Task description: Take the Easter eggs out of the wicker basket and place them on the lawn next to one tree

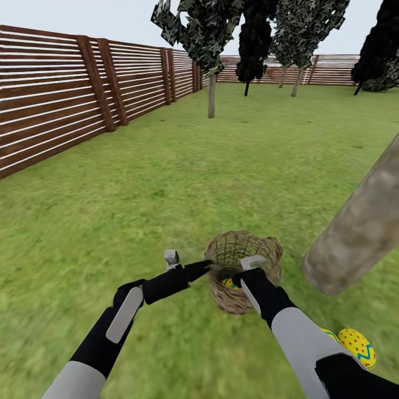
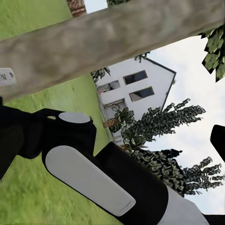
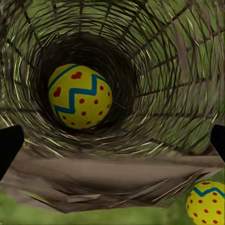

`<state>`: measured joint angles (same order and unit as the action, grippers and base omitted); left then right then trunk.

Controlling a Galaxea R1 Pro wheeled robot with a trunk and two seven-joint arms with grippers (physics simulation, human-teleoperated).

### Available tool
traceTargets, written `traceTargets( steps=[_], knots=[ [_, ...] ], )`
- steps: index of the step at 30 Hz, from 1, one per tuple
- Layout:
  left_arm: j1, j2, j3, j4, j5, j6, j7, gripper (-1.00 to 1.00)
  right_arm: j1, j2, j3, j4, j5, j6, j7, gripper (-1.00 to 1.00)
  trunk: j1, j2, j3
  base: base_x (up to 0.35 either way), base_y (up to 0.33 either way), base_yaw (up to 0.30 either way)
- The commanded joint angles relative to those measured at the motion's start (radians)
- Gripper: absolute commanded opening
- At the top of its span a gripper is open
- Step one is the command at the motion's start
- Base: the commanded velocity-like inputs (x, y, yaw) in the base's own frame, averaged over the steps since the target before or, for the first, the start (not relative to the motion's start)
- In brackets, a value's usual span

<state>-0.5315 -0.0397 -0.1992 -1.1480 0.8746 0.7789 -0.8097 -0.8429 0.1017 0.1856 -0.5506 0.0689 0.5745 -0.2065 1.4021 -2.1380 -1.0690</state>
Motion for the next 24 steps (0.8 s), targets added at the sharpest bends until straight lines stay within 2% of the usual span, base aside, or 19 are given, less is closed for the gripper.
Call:
traceTargets(
  steps=[1, 18, 24],
  knots=[
    [-0.001, 0.0, 0.0, 0.001, 0.004, 0.005, 0.0, 1.0, 0.0, 0.0, 0.003, -0.002, 0.007, 0.008, -0.001, 1.0, 0.0, 0.0, 0.0, 0.0, 0.0, 0.293],
    [-0.001, 0.004, 0.0, -0.001, 0.006, 0.007, 0.0, 1.0, 0.001, 0.0, 0.005, 0.002, 0.006, 0.007, 0.0, 1.0, 0.0, 0.0, 0.006, 0.0, 0.0, 0.292],
    [-0.001, 0.006, 0.0, -0.001, 0.009, 0.007, 0.0, 1.0, 0.001, -0.002, 0.003, 0.005, 0.005, 0.003, 0.008, 1.0, 0.0, 0.0, 0.006, 0.0, 0.0, 0.078]
  ],
)
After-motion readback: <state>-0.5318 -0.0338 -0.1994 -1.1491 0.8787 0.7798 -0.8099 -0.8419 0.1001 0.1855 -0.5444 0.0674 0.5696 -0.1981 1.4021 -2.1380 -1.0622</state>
